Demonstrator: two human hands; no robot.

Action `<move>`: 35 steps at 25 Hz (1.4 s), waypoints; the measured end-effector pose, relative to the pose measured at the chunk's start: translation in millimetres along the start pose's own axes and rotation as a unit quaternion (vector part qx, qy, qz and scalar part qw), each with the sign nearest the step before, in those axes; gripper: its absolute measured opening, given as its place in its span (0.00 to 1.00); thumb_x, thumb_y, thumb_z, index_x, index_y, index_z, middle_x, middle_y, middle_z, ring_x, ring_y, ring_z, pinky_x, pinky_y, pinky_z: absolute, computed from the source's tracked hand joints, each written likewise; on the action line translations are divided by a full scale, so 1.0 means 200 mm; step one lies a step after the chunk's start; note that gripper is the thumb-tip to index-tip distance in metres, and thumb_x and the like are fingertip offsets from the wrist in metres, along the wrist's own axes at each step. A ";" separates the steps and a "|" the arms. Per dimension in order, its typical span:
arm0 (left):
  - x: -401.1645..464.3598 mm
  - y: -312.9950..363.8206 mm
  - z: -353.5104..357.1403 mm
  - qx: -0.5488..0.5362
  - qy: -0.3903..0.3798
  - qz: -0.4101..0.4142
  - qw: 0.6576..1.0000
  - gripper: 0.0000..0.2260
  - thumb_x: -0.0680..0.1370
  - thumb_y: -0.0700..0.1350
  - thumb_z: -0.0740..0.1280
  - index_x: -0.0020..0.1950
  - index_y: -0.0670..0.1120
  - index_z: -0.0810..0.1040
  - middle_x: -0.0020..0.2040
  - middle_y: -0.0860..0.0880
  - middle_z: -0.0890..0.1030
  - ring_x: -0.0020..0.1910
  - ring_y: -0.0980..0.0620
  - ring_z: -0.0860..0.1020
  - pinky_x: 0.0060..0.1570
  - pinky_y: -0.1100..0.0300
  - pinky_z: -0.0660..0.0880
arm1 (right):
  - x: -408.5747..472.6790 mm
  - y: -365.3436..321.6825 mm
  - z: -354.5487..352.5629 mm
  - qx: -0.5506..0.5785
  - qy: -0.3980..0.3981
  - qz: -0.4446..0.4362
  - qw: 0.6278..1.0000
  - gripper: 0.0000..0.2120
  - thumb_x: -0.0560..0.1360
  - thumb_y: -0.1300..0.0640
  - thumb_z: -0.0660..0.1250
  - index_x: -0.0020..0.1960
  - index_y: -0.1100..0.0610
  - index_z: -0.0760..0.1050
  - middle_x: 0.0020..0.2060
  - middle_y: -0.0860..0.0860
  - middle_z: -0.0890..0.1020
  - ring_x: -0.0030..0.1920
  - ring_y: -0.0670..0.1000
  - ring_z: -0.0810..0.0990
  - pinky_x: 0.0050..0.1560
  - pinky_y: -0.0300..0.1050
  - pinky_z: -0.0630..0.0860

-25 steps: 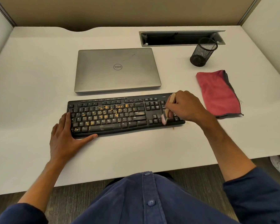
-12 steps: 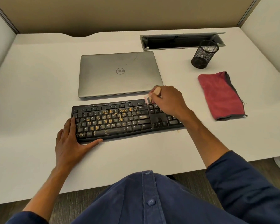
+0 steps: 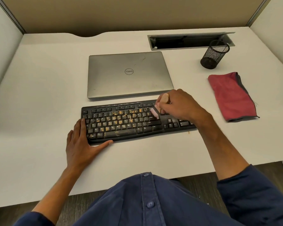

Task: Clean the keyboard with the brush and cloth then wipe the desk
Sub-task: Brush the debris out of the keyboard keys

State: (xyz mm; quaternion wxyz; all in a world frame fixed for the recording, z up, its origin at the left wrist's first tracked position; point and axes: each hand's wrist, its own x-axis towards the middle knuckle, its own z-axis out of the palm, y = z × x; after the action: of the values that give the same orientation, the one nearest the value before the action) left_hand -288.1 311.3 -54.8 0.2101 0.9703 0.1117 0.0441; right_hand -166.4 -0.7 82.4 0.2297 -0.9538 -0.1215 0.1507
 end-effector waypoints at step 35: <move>0.01 -0.03 0.00 -0.009 0.002 -0.002 1.000 0.56 0.63 0.79 0.63 0.80 0.45 0.55 0.78 0.45 0.63 0.73 0.42 0.65 0.73 0.42 0.63 | 0.37 -0.35 0.22 -0.046 -0.062 -0.098 0.992 0.13 0.78 0.49 0.67 0.58 0.55 0.80 0.42 0.49 0.83 0.39 0.46 0.79 0.35 0.38 0.69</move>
State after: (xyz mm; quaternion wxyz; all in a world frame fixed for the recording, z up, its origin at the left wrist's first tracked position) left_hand -287.3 316.6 -57.5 0.2189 0.9680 0.1135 0.0469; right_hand -123.9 99.0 60.7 0.1911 -0.9357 -0.2349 0.1808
